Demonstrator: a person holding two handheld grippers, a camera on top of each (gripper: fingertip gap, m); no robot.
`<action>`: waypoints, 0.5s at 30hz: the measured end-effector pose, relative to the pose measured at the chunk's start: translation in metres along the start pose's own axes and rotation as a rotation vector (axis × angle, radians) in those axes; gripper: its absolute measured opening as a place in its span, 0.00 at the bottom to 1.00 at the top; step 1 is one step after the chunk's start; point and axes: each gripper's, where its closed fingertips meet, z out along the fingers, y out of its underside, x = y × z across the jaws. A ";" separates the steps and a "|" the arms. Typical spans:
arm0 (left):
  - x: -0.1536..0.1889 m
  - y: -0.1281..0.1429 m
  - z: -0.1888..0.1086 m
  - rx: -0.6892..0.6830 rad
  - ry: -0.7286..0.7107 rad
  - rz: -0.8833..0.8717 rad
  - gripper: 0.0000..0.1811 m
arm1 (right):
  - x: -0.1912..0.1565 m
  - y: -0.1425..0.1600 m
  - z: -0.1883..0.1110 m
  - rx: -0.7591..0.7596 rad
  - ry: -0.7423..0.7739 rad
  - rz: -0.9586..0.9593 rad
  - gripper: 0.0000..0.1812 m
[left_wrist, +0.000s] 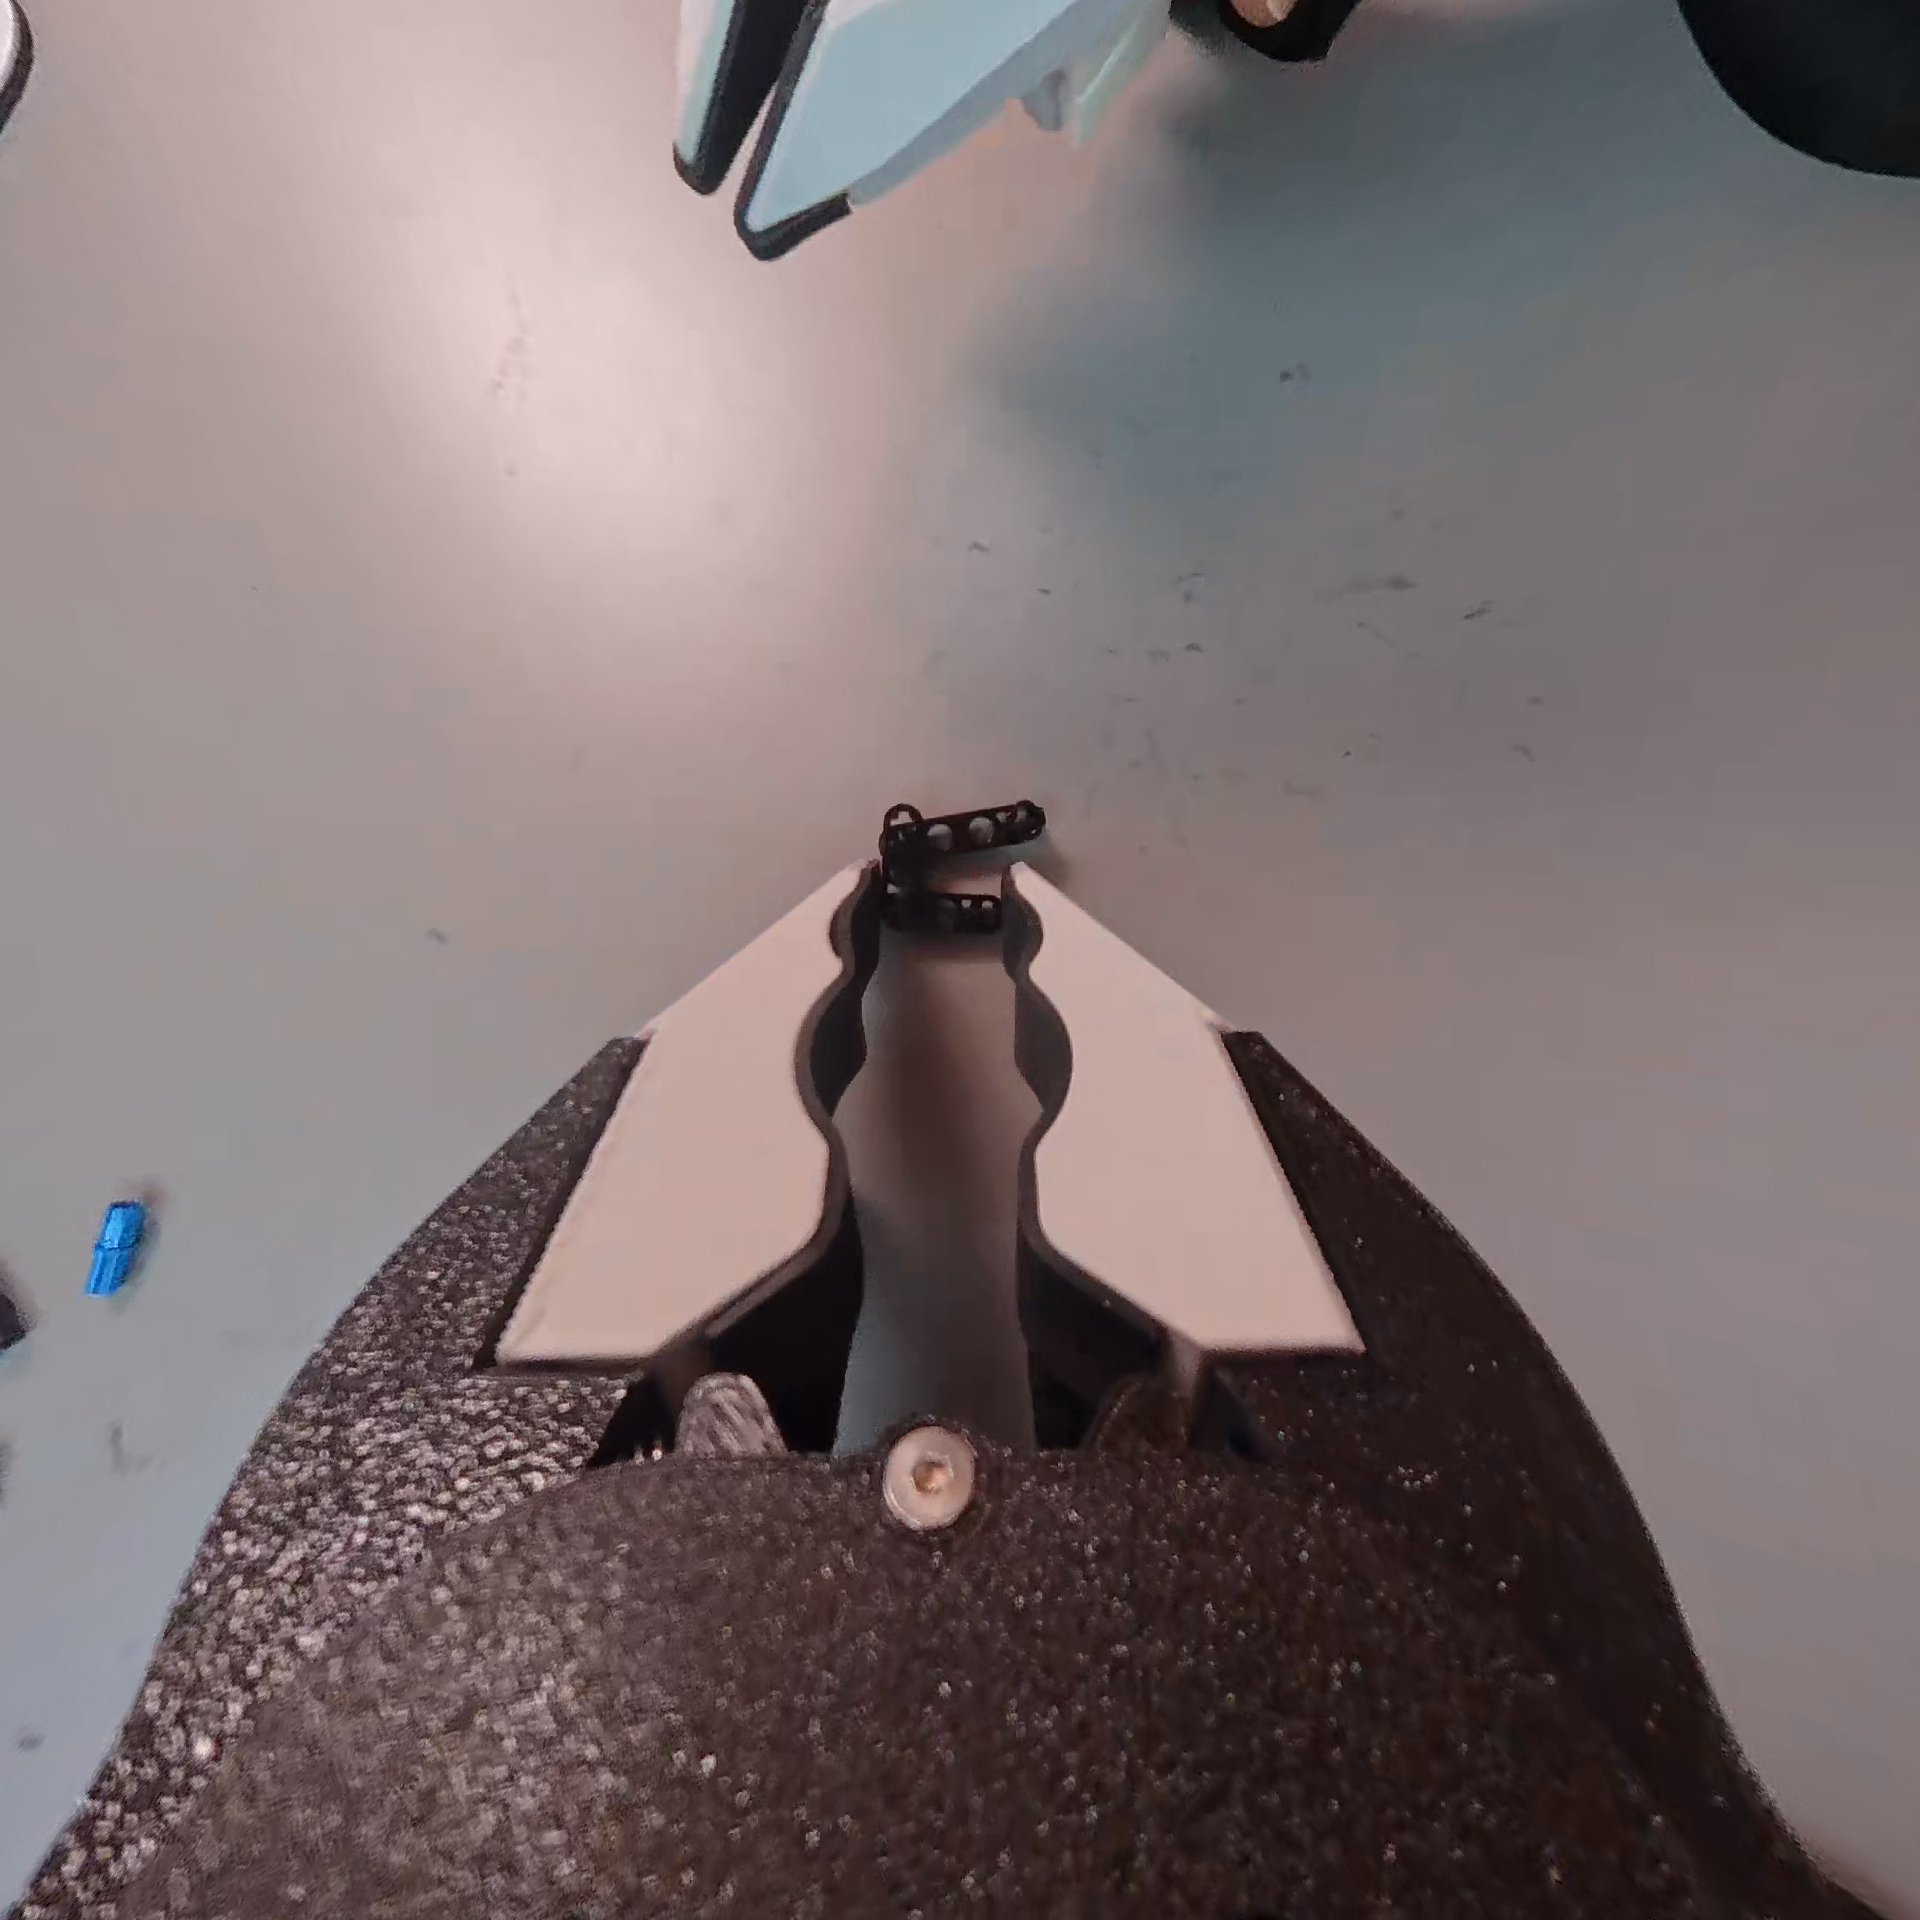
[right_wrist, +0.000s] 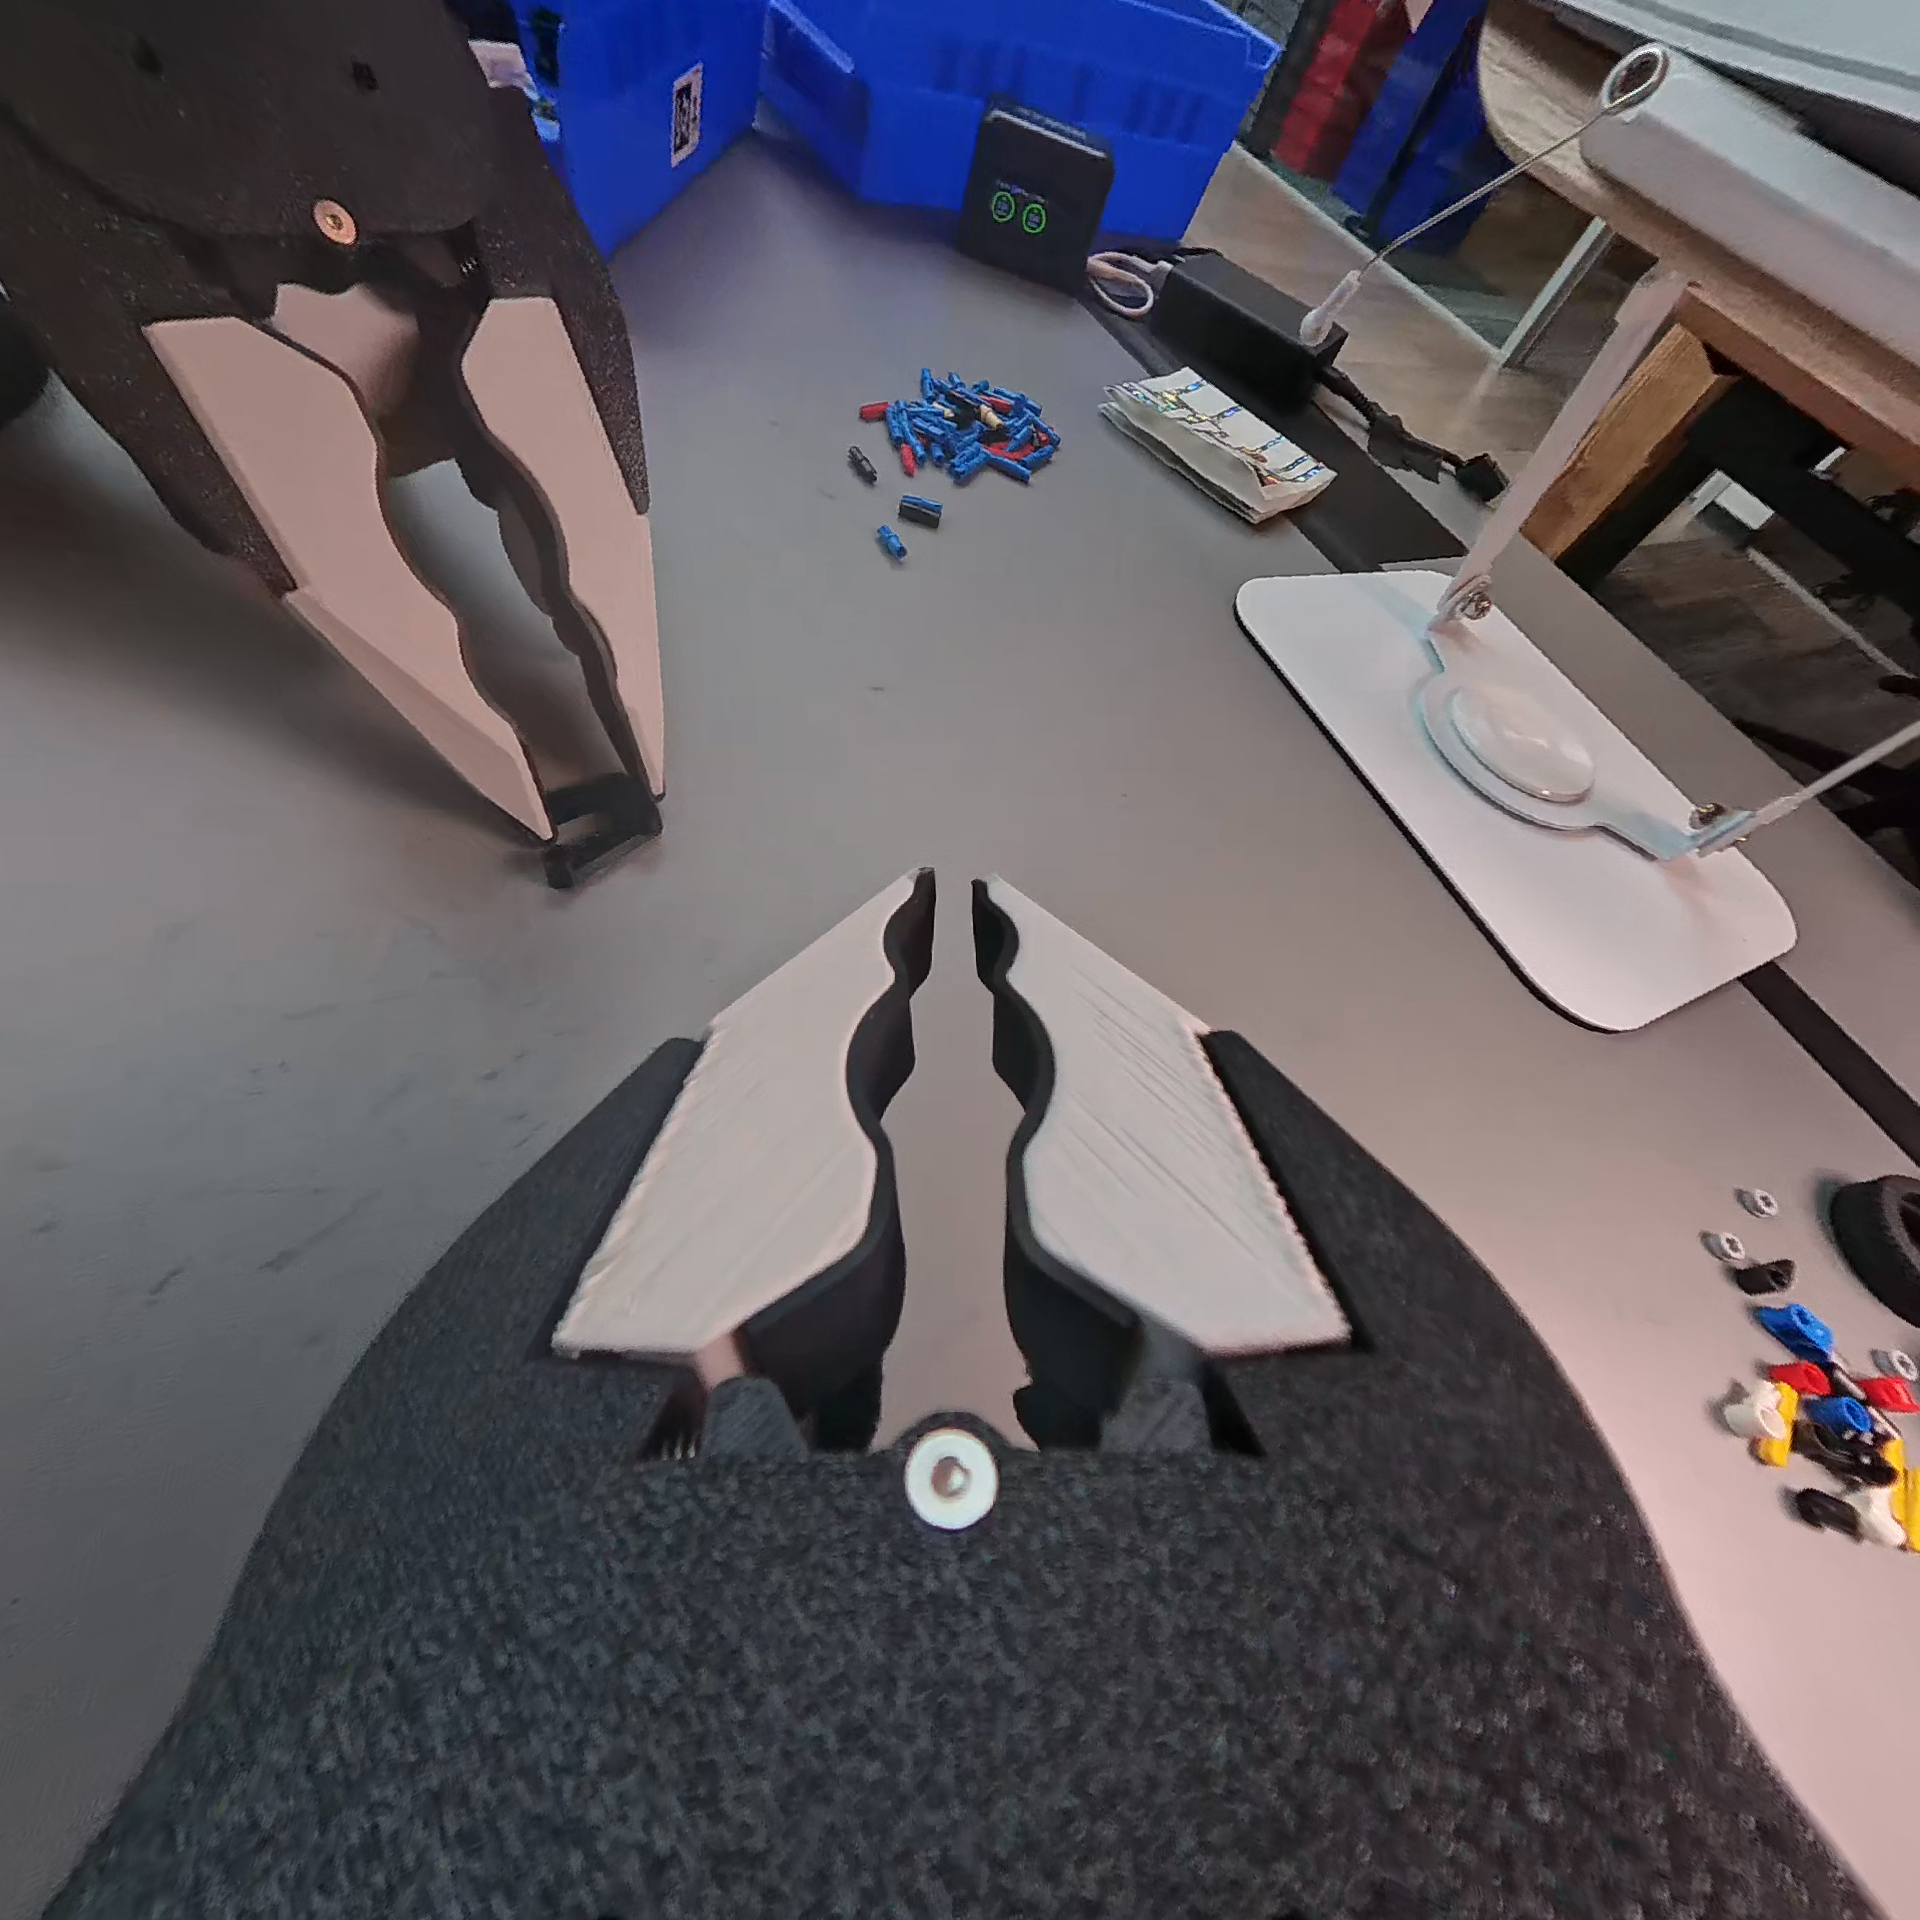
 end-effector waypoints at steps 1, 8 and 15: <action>0.000 0.001 -0.001 -0.001 -0.009 0.005 0.12 | -0.002 0.001 0.001 -0.006 -0.003 -0.012 0.04; -0.018 0.000 -0.031 0.045 -0.124 -0.005 0.04 | -0.018 0.004 0.004 -0.032 -0.046 -0.095 0.04; -0.082 0.021 -0.142 0.061 -0.553 -0.142 0.04 | -0.074 0.002 0.004 -0.067 -0.301 -0.118 0.04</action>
